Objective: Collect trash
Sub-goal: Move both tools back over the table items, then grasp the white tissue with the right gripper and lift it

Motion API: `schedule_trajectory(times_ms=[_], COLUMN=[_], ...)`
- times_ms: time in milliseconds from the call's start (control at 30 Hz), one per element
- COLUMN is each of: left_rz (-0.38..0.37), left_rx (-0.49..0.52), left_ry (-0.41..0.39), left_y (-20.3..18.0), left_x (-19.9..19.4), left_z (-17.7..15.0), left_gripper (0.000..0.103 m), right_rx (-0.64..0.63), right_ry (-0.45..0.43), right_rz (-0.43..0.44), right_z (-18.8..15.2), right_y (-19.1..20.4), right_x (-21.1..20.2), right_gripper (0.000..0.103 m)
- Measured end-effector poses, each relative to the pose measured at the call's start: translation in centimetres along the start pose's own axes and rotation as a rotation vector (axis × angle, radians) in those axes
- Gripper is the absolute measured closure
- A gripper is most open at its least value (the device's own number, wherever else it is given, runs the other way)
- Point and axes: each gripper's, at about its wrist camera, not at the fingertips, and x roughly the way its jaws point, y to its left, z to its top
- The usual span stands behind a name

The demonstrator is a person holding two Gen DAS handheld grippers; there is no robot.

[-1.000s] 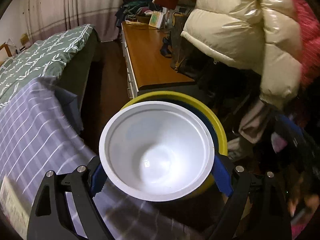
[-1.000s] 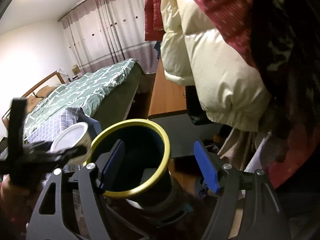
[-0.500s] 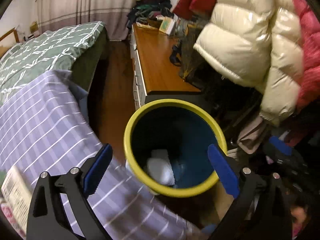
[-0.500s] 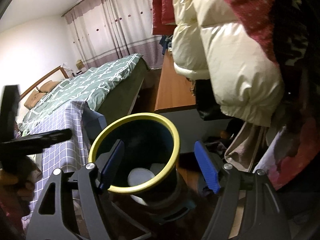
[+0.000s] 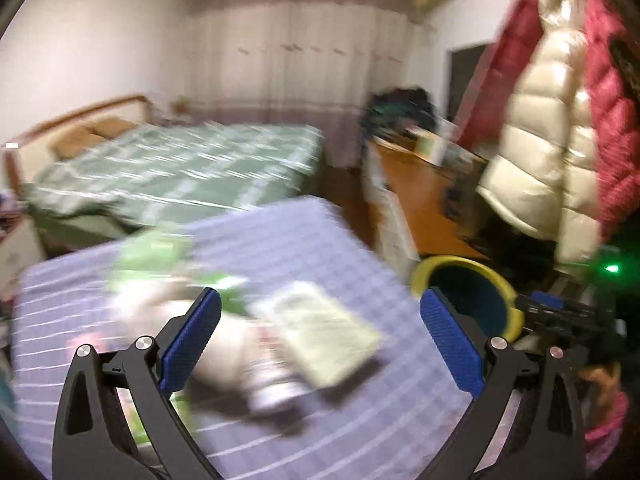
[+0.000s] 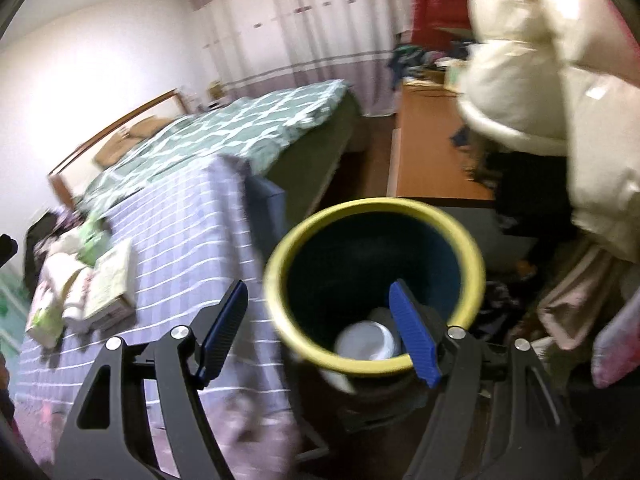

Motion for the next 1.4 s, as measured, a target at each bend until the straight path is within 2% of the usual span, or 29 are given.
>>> schedule_trajectory(times_ms=[167,267,367,500,700,800,1000,1067,1133,1267,1333,1400], left_rz=[0.199,0.283,0.342,0.367,0.385,0.388,0.364,0.358,0.352,0.345,0.341,0.34], left_rx=[-0.076,-0.125,-0.189,-0.269,-0.285,-0.264,-0.243,-0.243,-0.245,-0.243,-0.241,-0.237], left_ry=[-0.061,-0.084,-0.07,-0.053,-0.068,-0.069,-0.069,-0.067,-0.067,-0.066,-0.061,-0.058], left_y=[8.0,12.0,15.3,18.3,18.8,18.2,17.0,16.9,16.8,16.5,16.4,16.2], left_x=[-3.6,-4.5,-4.3,-4.3,-4.5,-4.4,-4.4,-4.4,-4.4,-4.4,-4.3,-4.1], left_z=[-2.4,-4.3,-6.1,-7.5,-8.1,-8.2,-8.1,-8.2,-8.3,-8.4,-8.5,-8.5], left_gripper=[0.005,0.005,0.005,0.005,0.005,0.005,0.005,0.005,0.005,0.005,0.005,0.005], right_rx=[-0.09,-0.155,-0.227,-0.321,-0.4,-0.427,-0.473,-0.477,-0.478,-0.495,-0.517,-0.51], right_ry=[0.032,0.034,0.033,0.053,0.091,0.141,0.235,0.261,0.289,0.271,0.272,0.269], right_rz=[0.091,0.155,0.235,0.375,0.485,0.514,0.49,0.481,0.477,0.465,0.463,0.474], right_z=[0.6,1.2,1.9,2.8,4.2,4.5,4.0,3.6,3.1,2.7,2.6,2.7], right_y=[5.9,9.9,14.5,21.1,29.5,32.8,37.6,38.4,38.7,39.5,40.3,40.4], right_x=[1.6,2.0,2.3,3.0,5.0,6.9,10.9,11.8,12.5,12.7,12.8,12.8], right_gripper=[0.033,0.033,0.033,0.033,0.033,0.033,0.033,0.037,0.047,0.064,0.094,0.097])
